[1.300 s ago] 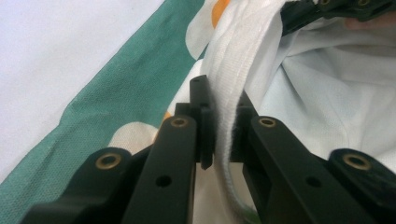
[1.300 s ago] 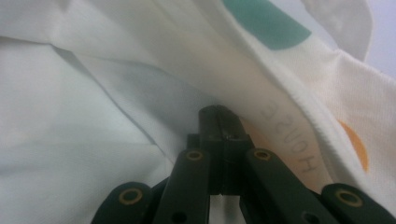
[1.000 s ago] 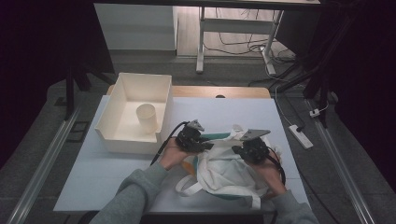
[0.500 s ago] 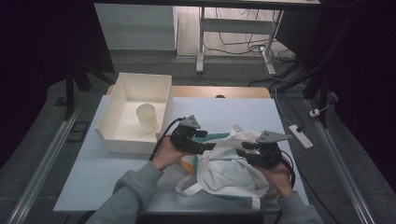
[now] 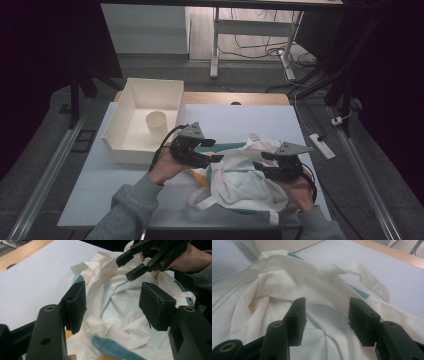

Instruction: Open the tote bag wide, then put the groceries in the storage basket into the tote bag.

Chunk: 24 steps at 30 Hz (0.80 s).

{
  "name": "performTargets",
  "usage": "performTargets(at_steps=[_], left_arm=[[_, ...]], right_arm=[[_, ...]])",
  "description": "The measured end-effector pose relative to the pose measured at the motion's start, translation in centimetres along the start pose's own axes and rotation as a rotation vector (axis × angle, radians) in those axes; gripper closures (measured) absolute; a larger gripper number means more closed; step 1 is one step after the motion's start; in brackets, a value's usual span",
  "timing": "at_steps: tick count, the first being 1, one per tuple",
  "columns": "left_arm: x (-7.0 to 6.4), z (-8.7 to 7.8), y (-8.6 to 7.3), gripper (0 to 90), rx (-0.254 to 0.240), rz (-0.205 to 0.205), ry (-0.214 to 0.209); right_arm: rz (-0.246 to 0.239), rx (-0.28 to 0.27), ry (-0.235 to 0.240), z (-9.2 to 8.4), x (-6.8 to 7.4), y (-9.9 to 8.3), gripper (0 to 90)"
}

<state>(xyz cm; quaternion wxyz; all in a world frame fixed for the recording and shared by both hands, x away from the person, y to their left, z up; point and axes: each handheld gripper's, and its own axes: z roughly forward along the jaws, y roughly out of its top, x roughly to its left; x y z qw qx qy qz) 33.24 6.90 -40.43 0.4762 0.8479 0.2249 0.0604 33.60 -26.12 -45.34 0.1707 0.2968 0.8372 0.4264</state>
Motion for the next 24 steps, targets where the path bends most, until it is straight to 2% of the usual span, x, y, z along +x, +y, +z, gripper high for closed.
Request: performTargets(at_steps=[7, 13, 24], left_arm=[[0.7, -2.0, 0.1, 37.3, -0.024, -0.011, 0.034], [1.8, -3.7, -0.1, 35.2, -0.049, -0.032, 0.091], [3.5, -5.1, -0.6, 33.2, -0.062, -0.077, 0.137]], right_arm=[[-0.001, -0.008, -0.004, -0.2, 0.1, 0.0, 47.2], [-0.006, -0.003, -0.013, -0.3, 0.0, -0.1, 47.0], [-0.007, -0.004, -0.02, -0.4, 0.1, -0.1, 46.8]])
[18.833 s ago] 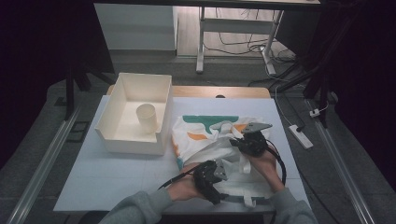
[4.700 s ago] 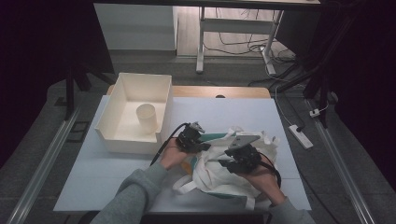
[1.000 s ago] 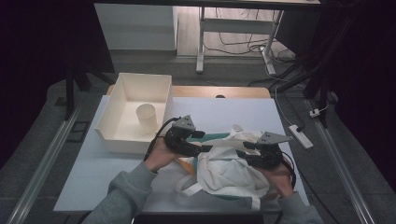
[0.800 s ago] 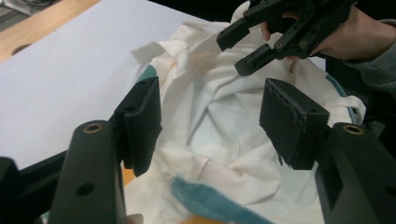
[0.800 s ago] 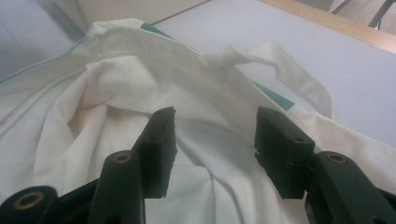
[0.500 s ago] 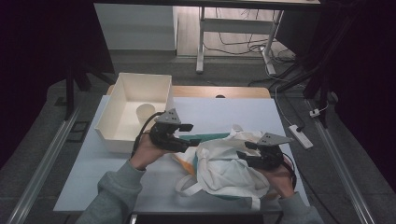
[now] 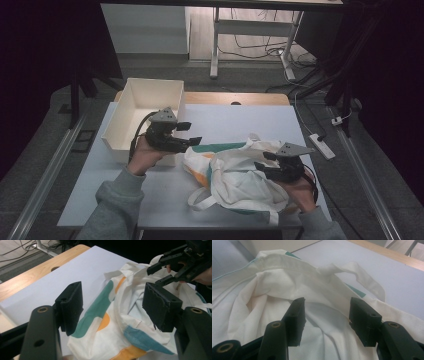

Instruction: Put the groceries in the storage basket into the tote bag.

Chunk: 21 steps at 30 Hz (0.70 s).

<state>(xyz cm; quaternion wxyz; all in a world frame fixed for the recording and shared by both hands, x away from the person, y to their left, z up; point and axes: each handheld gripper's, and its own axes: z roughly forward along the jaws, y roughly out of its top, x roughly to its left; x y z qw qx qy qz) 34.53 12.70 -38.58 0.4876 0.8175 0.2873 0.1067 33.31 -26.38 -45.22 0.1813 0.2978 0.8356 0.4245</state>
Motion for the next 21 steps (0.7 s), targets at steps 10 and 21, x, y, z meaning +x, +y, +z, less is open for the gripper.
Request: performTargets(at_steps=[10, 21], left_arm=[[1.5, -0.2, -0.4, 32.9, 0.01, -0.022, 0.05], [3.6, -1.4, -1.0, 32.3, 0.003, -0.065, 0.134]], right_arm=[[-0.001, 0.011, -0.007, 0.0, 0.1, -0.2, 46.8], [-0.01, 0.026, -0.011, 0.3, 0.2, -0.4, 46.1]])
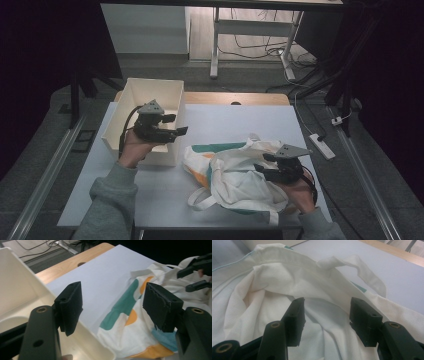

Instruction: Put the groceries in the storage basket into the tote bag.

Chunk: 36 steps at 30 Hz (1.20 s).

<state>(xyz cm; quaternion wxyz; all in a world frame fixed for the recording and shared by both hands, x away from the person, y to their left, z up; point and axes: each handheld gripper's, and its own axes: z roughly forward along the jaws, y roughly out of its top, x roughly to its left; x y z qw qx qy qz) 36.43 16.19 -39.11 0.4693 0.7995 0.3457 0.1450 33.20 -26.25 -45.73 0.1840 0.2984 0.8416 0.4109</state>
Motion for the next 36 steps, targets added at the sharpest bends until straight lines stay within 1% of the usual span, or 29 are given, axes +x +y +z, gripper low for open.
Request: performTargets(at_steps=[2, 5, 8, 14, 18, 23, 26, 28, 32, 36], left_arm=[[0.4, -0.2, -0.1, 32.3, 0.003, -0.004, 0.025], [1.1, -0.5, -0.3, 32.1, 0.004, -0.018, 0.047], [1.9, -0.7, -0.6, 31.5, 0.017, -0.035, 0.076], [3.7, -0.7, -1.3, 29.1, 0.042, -0.086, 0.115], [4.4, -0.7, -1.7, 27.2, 0.063, -0.096, 0.143], [5.4, -0.2, -2.2, 22.3, 0.098, -0.121, 0.179], [6.0, 0.1, -2.5, 18.9, 0.108, -0.146, 0.195], [6.3, 0.3, -2.7, 16.6, 0.115, -0.152, 0.209], [7.0, 0.8, -3.1, 13.5, 0.13, -0.166, 0.222], [7.8, 1.6, -3.5, 11.5, 0.172, -0.167, 0.243]], right_arm=[[0.0, 0.002, -0.001, 0.0, 0.0, 0.0, 46.1], [-0.001, 0.005, -0.002, 0.0, 0.1, 0.0, 46.1], [-0.002, 0.007, -0.001, 0.1, 0.2, 0.0, 46.0], [-0.006, 0.012, -0.004, 0.2, 0.1, -0.1, 46.0], [-0.007, 0.014, -0.003, 0.3, 0.1, -0.1, 45.9], [-0.013, 0.018, -0.003, 0.3, 0.2, -0.1, 45.8], [-0.015, 0.02, -0.002, 0.4, 0.2, -0.1, 45.8], [-0.014, 0.02, -0.003, 0.4, 0.2, -0.1, 45.8], [-0.017, 0.023, -0.002, 0.5, 0.3, -0.1, 45.8], [-0.018, 0.027, -0.001, 0.6, 0.3, -0.1, 45.7]])
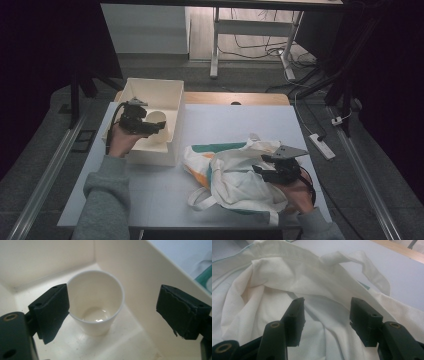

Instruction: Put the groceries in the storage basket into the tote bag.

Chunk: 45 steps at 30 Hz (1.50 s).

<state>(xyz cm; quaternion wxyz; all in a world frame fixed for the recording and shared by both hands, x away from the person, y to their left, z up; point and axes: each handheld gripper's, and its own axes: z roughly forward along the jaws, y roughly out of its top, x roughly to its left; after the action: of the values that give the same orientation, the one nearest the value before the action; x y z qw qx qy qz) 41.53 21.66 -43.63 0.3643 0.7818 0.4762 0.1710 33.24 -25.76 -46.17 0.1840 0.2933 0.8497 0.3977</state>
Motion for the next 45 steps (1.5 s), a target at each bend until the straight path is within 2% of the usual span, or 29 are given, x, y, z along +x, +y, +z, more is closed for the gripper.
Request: performTargets(at_steps=[6, 8, 13, 19, 23, 33, 45], left_arm=[[0.3, 1.3, 0.5, 6.8, 0.045, 0.007, 0.029], [0.5, 1.9, 0.7, 5.7, 0.064, 0.011, 0.056], [0.9, 3.0, 1.1, 4.7, 0.098, 0.005, 0.066], [1.5, 4.0, 1.1, 5.5, 0.123, -0.008, 0.042], [1.6, 4.3, 1.2, 7.6, 0.13, -0.001, 0.028], [1.8, 5.0, 1.1, 18.0, 0.153, 0.001, 0.008], [1.9, 4.6, 1.1, 19.8, 0.134, -0.006, 0.01]], right_arm=[[-0.002, 0.001, 0.006, 0.0, 0.0, 0.0, 45.6], [-0.002, 0.004, 0.004, 0.0, 0.0, 0.0, 45.6], [-0.002, 0.005, 0.003, 0.0, 0.0, 0.0, 45.6], [-0.002, 0.005, 0.005, 0.0, -0.1, -0.1, 45.5], [-0.004, 0.005, -0.001, 0.1, 0.0, -0.1, 45.5], [-0.008, 0.008, -0.008, 0.1, 0.0, -0.1, 45.4], [-0.008, 0.01, -0.01, 0.0, 0.0, -0.1, 45.3]])
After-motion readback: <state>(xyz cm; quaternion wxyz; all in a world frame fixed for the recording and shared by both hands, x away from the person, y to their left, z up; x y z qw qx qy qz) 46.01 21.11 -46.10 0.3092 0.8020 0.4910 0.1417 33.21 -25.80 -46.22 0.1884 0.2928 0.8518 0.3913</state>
